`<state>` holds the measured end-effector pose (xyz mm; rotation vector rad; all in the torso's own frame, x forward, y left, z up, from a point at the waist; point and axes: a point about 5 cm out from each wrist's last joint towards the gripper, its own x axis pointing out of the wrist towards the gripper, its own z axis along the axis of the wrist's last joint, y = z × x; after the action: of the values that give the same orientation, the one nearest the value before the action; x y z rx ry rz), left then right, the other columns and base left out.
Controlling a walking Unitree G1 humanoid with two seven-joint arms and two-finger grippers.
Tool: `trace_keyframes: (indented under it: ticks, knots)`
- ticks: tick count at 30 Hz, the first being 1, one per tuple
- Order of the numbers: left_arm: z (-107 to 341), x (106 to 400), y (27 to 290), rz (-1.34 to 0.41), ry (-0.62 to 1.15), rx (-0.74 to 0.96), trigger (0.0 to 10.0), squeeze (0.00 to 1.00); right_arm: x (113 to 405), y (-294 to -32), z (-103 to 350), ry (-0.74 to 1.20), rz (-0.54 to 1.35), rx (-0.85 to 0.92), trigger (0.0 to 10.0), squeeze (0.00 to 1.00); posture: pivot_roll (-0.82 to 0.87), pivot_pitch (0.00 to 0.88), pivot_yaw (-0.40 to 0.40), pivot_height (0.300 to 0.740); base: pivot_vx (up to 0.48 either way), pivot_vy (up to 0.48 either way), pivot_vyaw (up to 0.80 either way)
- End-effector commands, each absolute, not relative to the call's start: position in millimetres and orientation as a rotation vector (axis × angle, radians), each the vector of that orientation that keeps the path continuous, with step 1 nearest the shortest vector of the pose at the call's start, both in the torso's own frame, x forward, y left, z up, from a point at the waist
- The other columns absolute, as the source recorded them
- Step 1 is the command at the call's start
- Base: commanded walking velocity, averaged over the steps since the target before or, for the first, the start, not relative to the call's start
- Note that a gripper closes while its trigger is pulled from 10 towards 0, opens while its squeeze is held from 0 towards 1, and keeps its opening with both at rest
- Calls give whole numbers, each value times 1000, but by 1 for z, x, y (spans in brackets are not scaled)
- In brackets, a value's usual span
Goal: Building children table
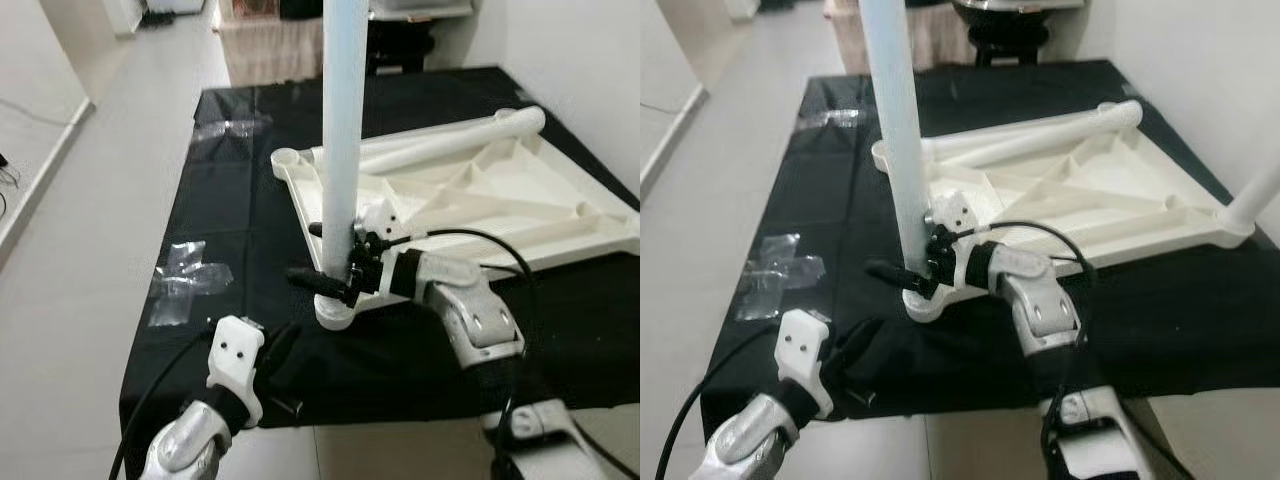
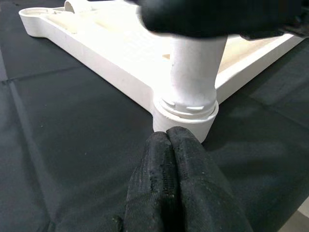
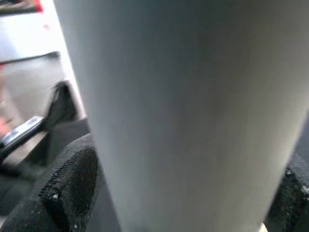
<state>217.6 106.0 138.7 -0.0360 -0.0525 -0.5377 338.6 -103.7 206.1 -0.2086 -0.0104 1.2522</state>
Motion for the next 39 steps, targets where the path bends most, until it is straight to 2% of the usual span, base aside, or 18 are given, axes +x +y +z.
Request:
trace_keyframes:
  ticks: [1,4,5,14,19,20,21,22,23,24,25,27,29,30,33,37,38,39]
  knots:
    - [133,216,108,-528,-26,-31,10000,0,337,-98,202,-3,1314,-208,10000,0,60,142,11,740,0,0,0]
    - [133,215,107,-526,-27,-31,10000,0,342,-98,205,-2,1348,-194,10000,0,61,143,12,740,0,0,0]
    - [133,215,107,-526,-26,-31,10000,0,344,-99,203,24,1374,-191,0,0,69,146,11,740,0,0,0]
    - [133,213,105,-524,-25,-33,10000,0,348,-111,198,79,1441,-178,0,0,66,152,13,740,0,0,0]
    - [134,213,104,-527,-24,-36,10000,0,349,-117,198,65,1383,-191,0,0,57,158,18,740,0,0,0]
    - [133,213,104,-529,-23,-37,10000,0,350,-121,197,46,1299,-196,0,0,55,161,12,740,0,0,0]
    - [133,213,104,-529,-23,-37,10000,0,350,-121,197,46,1299,-196,0,0,55,161,12,740,0,0,0]
    - [133,212,104,-531,-22,-37,10000,0,352,-125,194,33,1136,-171,0,0,60,162,0,740,0,0,0]
    - [133,212,104,-531,-22,-37,10000,0,352,-125,194,33,1136,-171,0,0,60,162,0,740,0,0,0]
    - [133,212,106,-525,-21,-38,10000,0,350,-124,178,41,790,-125,0,0,50,168,-2,740,0,0,0]
    - [133,212,106,-525,-21,-38,10000,0,350,-124,178,41,790,-125,0,0,50,168,-2,740,0,0,0]
    - [134,212,108,-519,-22,-41,10000,0,313,-119,144,134,504,-103,0,0,44,183,18,740,0,0,0]
    - [134,212,108,-519,-22,-41,10000,0,313,-119,144,134,504,-103,0,0,44,183,18,740,0,0,0]
    - [134,213,109,-522,-22,-39,10000,0,300,-112,136,157,490,-115,0,0,34,172,20,740,0,0,0]
    - [133,214,108,-548,-19,-33,10000,0,309,-105,145,115,540,-161,0,0,32,159,20,740,0,0,0]
    - [133,215,107,-553,-19,-34,10000,0,315,-102,148,111,560,-136,0,0,32,157,15,740,0,0,0]
    - [132,215,107,-543,-20,-36,10000,0,317,-102,151,102,563,-125,10000,0,34,152,8,740,0,0,0]
    - [132,215,107,-543,-20,-36,10000,0,317,-102,151,102,563,-125,10000,0,34,152,8,740,0,0,0]
